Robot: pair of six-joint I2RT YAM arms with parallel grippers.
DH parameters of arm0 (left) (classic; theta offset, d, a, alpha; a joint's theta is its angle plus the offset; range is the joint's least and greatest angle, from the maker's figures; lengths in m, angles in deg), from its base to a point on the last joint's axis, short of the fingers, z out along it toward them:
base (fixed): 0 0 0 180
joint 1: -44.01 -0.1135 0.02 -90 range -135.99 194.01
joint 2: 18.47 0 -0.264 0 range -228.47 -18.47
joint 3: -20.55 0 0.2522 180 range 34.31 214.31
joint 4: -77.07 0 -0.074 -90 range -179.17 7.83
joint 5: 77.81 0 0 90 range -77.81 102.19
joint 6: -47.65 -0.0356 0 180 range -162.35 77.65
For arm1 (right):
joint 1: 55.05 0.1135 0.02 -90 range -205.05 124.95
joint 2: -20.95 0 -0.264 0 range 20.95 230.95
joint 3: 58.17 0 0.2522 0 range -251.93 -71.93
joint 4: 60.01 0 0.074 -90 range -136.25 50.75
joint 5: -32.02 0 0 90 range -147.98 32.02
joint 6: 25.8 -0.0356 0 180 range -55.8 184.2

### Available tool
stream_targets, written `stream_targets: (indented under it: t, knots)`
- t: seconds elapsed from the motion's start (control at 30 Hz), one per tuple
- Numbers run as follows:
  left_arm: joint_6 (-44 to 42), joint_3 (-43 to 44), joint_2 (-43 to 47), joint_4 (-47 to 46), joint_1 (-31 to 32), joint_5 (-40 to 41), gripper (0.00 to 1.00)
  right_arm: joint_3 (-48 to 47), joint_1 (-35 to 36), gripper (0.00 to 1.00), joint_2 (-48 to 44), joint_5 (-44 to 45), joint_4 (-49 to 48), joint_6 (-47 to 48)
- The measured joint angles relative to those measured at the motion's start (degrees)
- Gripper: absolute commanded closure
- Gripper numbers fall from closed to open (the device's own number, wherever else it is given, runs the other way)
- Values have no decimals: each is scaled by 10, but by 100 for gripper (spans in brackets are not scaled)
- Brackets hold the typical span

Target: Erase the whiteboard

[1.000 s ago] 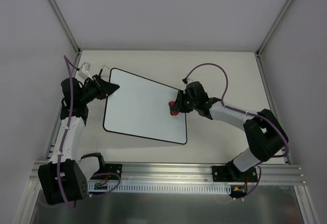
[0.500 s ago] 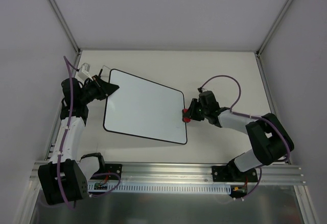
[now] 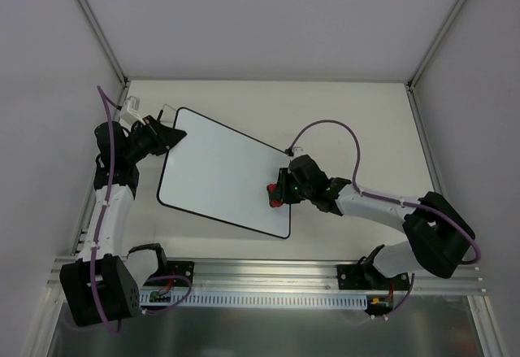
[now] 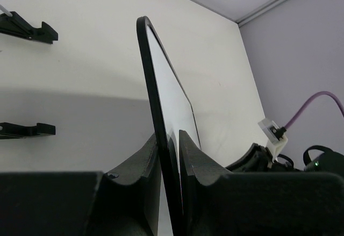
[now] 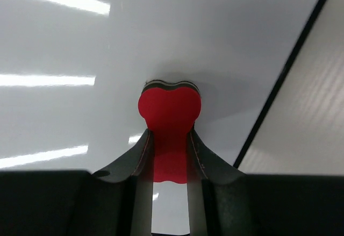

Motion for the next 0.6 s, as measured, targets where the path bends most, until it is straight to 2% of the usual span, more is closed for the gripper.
stream_targets:
  t: [0.17, 0.6]
  knots:
    - [-10, 0, 0, -10, -1, 0, 100, -10, 54, 100, -14, 22, 8, -23]
    - [-21, 0, -2, -24, 8, -10, 100, 21, 104, 100, -71, 31, 33, -77]
